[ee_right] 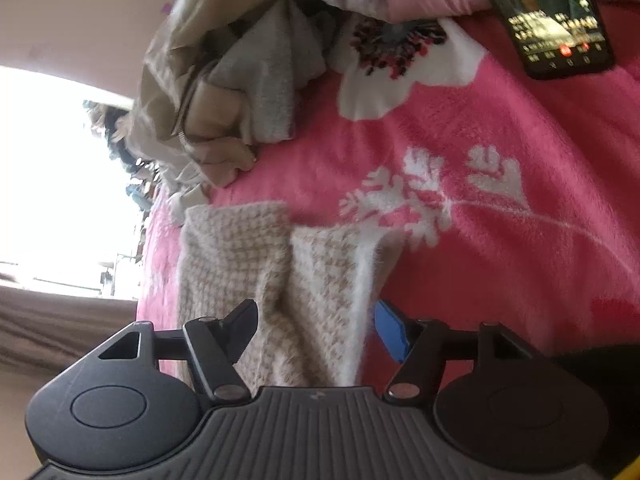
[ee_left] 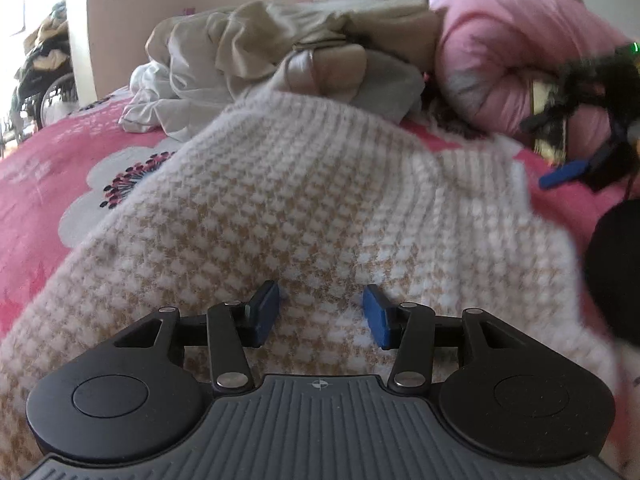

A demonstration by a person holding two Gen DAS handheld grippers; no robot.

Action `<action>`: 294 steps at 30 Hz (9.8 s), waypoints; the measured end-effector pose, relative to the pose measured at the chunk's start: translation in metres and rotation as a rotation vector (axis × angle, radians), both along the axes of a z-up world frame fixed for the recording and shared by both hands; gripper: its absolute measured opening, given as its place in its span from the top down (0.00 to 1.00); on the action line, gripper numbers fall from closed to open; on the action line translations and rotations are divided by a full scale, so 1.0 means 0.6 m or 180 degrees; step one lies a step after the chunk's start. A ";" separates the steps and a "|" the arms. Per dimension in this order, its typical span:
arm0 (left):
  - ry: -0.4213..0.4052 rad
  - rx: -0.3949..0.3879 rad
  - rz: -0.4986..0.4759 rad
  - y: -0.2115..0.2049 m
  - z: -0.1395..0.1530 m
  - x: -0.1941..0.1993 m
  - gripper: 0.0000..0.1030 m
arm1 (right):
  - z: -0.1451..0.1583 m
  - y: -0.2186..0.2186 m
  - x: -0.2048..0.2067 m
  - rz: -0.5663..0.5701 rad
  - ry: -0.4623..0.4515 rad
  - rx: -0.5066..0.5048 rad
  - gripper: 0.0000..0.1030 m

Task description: Fold clothes

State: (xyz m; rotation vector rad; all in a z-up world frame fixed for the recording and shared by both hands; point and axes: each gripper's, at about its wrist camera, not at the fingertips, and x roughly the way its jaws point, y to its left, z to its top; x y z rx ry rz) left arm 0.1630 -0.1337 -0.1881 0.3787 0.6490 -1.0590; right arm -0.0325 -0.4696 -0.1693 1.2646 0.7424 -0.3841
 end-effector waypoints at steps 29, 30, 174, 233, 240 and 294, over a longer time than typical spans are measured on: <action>0.0394 -0.0185 0.1048 0.088 0.032 0.117 0.56 | 0.048 0.397 0.468 0.3894 -0.0019 -0.3247 1.00; 0.0415 -0.0196 0.1045 0.092 0.034 0.116 0.56 | 0.071 0.394 0.467 0.3864 -0.0120 -0.3230 1.00; 0.0997 0.0520 0.1436 0.133 0.011 -0.049 0.52 | 0.183 0.396 0.241 0.3180 -0.1040 -0.2013 0.76; 0.0845 -0.0530 0.2369 0.299 0.229 0.040 0.32 | -0.085 0.847 0.185 0.4294 0.0769 -0.6435 0.48; 0.0686 -0.0112 0.2381 0.253 0.212 0.077 0.31 | -0.081 0.851 0.175 0.4363 0.0724 -0.6451 0.44; 0.1253 -0.0465 0.2240 0.256 0.115 0.070 0.48 | 0.039 0.290 0.069 0.1198 -0.1591 0.0477 0.93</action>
